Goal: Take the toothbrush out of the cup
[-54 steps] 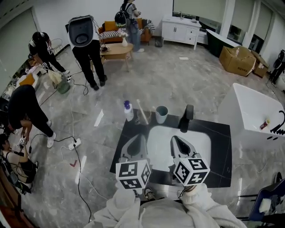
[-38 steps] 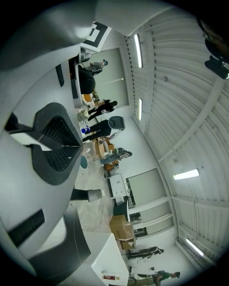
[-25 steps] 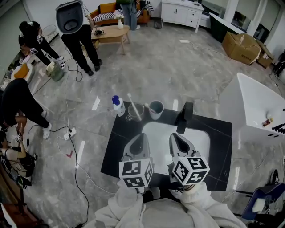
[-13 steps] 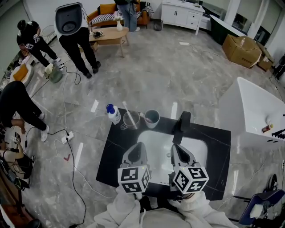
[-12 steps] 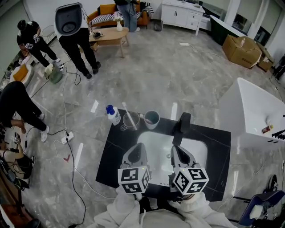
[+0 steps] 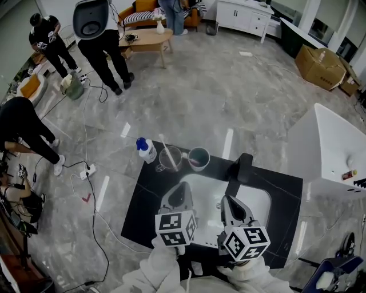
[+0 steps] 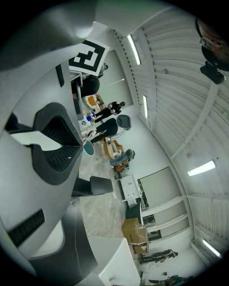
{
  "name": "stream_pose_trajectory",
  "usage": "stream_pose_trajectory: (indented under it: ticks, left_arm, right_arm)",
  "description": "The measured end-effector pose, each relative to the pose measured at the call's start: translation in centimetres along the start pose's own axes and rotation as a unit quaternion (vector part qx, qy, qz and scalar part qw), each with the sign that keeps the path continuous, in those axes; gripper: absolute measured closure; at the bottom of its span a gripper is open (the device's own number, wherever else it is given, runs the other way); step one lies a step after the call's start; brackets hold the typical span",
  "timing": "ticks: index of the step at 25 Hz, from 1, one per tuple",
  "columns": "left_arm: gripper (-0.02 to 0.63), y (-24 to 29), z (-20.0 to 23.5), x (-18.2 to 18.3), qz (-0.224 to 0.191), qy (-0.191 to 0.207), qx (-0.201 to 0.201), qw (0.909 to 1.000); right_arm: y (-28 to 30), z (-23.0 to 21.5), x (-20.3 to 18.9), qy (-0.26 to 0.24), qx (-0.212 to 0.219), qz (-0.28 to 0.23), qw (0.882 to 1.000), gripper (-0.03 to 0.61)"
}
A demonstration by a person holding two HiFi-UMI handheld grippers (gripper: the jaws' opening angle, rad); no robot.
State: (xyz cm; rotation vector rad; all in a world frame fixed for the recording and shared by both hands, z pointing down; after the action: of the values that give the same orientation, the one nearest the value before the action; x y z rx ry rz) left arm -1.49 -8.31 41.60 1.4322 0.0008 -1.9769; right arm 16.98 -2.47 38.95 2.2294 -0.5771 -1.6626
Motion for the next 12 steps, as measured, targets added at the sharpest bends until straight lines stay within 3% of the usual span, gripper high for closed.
stream_pose_trajectory:
  ticks: [12]
  left_arm:
    - [0.615, 4.0, 2.1, 0.2, 0.006, -0.025, 0.006, 0.9997]
  right_arm:
    - [2.6, 0.9, -0.4, 0.002, 0.028, 0.027, 0.999, 0.555]
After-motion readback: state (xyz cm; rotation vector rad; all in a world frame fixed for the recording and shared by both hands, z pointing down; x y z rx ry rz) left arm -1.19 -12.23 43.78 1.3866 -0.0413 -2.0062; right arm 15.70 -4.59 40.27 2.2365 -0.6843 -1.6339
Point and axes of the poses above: the fingertips, and each gripper's own axes: y forward along the fingers, z to its left, x out of its top, the point moved 9 cm from there along -y, backward along the fingers, and after that the axes turned 9 degrees about -x, right-handed, at the moved point
